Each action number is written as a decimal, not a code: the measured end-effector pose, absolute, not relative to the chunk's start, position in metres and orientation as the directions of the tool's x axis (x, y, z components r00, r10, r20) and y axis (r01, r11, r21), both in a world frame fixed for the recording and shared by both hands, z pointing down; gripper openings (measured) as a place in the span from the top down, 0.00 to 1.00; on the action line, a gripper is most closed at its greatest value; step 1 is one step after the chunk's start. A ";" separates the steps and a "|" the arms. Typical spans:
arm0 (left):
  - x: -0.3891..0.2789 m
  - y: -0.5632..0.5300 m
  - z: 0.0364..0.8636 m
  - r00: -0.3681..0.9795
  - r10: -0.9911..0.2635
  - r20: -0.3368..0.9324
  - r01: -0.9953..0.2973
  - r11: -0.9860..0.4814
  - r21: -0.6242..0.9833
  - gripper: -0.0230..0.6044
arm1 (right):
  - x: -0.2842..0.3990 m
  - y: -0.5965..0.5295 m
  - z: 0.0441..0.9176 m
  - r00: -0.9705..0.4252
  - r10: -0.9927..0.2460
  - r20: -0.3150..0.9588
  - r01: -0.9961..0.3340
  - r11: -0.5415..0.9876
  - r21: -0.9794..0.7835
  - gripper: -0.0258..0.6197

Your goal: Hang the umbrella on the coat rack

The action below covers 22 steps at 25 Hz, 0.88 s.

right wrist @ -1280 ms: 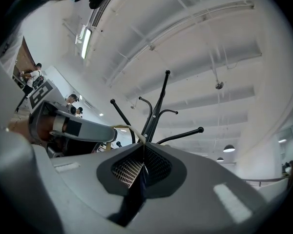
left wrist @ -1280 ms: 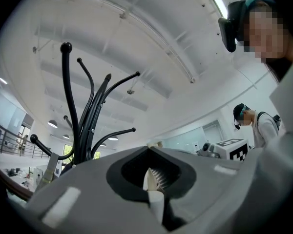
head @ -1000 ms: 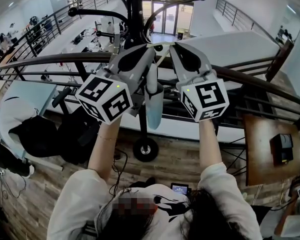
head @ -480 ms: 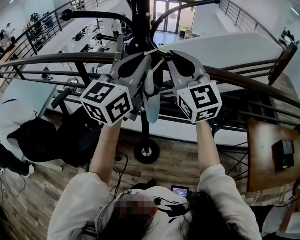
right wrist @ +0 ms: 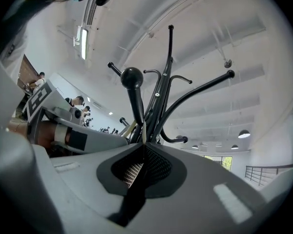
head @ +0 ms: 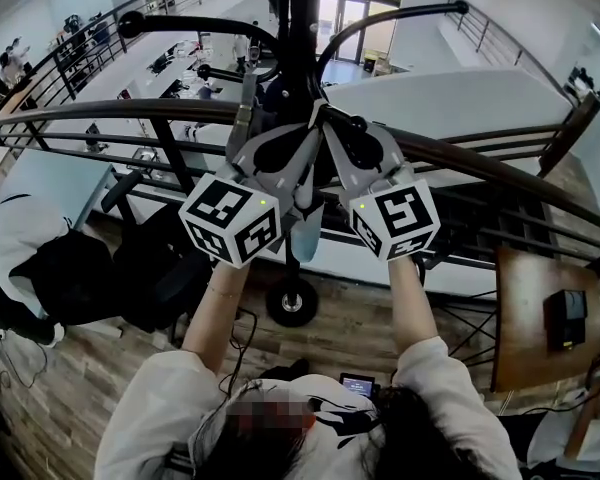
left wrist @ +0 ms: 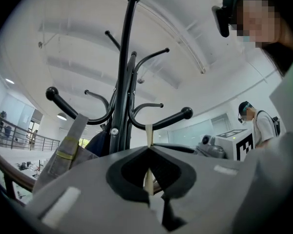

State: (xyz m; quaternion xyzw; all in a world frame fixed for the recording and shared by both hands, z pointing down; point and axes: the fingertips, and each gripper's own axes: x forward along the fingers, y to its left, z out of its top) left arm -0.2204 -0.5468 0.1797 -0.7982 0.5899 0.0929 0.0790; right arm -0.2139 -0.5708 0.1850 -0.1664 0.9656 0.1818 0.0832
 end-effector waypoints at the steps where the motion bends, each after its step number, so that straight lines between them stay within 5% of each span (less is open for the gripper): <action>1: -0.222 -0.546 0.180 0.288 -0.926 -0.246 -0.956 -0.293 -0.017 0.96 | -0.215 -0.569 0.185 -0.931 -0.286 -0.226 -0.347 0.884 0.312 0.92; 11: -0.219 -0.539 0.187 0.267 -0.932 -0.247 -0.964 -0.259 -0.066 0.93 | -0.205 -0.554 0.188 -0.941 -0.239 -0.240 -0.284 0.943 0.175 0.91; 14: -0.213 -0.527 0.181 0.277 -0.924 -0.265 -0.961 -0.264 -0.085 0.83 | -0.193 -0.547 0.189 -0.942 -0.244 -0.230 -0.288 0.940 0.183 0.84; 22: -0.195 -0.499 0.188 0.303 -0.920 -0.250 -0.952 -0.278 -0.130 0.83 | -0.167 -0.532 0.205 -0.939 -0.266 -0.217 -0.300 0.944 0.140 0.79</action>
